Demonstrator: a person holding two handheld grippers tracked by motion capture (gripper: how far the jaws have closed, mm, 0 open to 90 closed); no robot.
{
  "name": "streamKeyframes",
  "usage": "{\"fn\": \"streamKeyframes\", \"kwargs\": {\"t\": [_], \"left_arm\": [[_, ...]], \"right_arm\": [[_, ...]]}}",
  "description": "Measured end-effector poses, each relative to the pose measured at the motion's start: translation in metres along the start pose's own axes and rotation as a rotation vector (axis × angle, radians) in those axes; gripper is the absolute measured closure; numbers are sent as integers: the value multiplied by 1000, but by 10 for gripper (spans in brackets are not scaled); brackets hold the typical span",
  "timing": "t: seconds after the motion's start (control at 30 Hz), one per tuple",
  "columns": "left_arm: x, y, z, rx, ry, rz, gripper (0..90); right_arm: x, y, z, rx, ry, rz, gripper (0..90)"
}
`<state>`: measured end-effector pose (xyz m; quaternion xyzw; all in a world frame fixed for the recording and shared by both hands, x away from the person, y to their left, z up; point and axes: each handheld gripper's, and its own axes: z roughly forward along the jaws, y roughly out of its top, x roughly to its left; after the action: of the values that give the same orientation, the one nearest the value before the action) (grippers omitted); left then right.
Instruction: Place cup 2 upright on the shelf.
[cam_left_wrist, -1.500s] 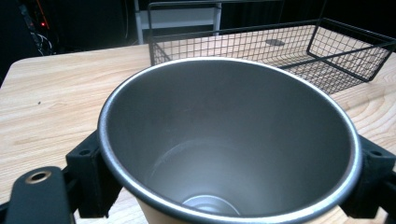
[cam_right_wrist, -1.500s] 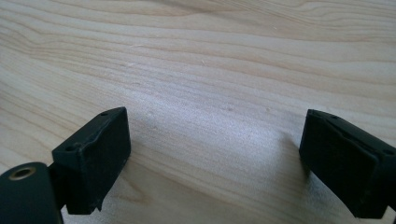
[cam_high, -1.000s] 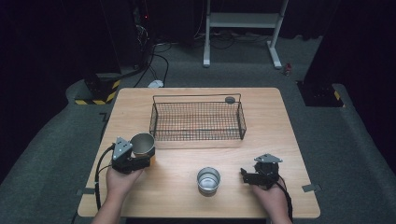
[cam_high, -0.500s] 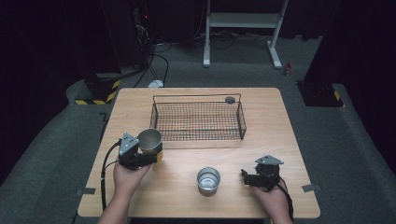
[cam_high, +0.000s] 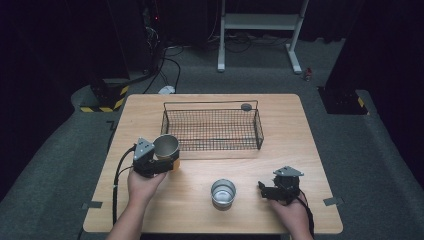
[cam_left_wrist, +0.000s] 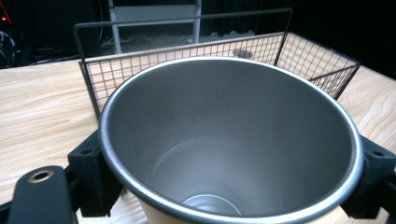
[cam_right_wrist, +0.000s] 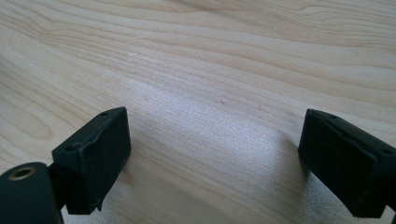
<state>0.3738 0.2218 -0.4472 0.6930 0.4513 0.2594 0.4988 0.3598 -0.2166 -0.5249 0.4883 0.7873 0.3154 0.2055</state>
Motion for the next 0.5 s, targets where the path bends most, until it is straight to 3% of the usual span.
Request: {"fn": "streamKeyframes", "kwargs": {"t": [0.2, 0.3, 0.5], "left_arm": [[-5, 6, 9, 19, 10, 21, 137], [-7, 11, 12, 1, 14, 21, 137], [-10, 28, 21, 0, -13, 42, 137]], "right_arm": [[0, 0, 0, 0, 0, 0, 90], [0, 0, 0, 0, 0, 0, 90], [0, -1, -1, 2, -3, 1, 90]]}}
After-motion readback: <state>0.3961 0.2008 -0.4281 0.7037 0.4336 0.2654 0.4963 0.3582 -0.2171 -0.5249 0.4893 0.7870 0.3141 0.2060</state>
